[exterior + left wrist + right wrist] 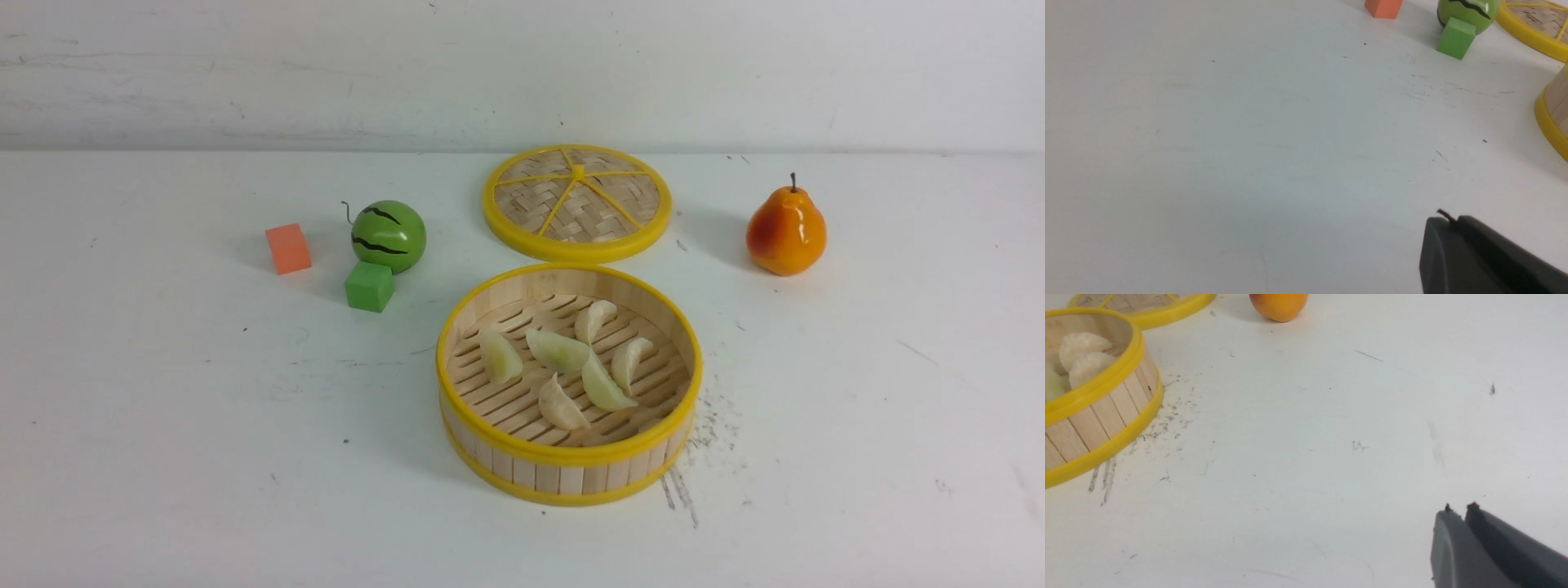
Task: Put the dumplings into the steamer on the white table.
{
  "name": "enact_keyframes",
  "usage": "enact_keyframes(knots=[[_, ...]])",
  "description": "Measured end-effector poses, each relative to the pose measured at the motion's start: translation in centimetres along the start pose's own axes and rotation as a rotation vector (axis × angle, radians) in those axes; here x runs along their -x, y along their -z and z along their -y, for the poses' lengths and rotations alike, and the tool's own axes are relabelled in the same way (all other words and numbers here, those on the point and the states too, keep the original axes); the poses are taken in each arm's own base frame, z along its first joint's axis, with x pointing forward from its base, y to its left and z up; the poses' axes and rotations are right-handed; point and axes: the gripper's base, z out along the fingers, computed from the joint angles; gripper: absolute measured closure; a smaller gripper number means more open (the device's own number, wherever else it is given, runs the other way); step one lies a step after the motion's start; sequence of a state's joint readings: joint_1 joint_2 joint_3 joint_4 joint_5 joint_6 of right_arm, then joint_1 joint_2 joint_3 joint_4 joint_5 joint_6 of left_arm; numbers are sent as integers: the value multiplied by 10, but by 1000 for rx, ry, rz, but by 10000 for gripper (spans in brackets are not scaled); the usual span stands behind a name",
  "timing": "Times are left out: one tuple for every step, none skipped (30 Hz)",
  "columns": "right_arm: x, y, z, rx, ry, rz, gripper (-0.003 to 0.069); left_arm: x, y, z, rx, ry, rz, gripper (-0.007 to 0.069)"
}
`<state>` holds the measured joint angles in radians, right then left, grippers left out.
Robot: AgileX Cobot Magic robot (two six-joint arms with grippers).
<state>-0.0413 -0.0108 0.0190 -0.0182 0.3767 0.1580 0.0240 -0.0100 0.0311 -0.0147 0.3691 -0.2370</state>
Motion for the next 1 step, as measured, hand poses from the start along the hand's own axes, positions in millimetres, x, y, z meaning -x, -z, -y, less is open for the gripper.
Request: enact_keyframes(knots=[[0,0,0,0,0,0,618,0,0,0,0,0,0,610]])
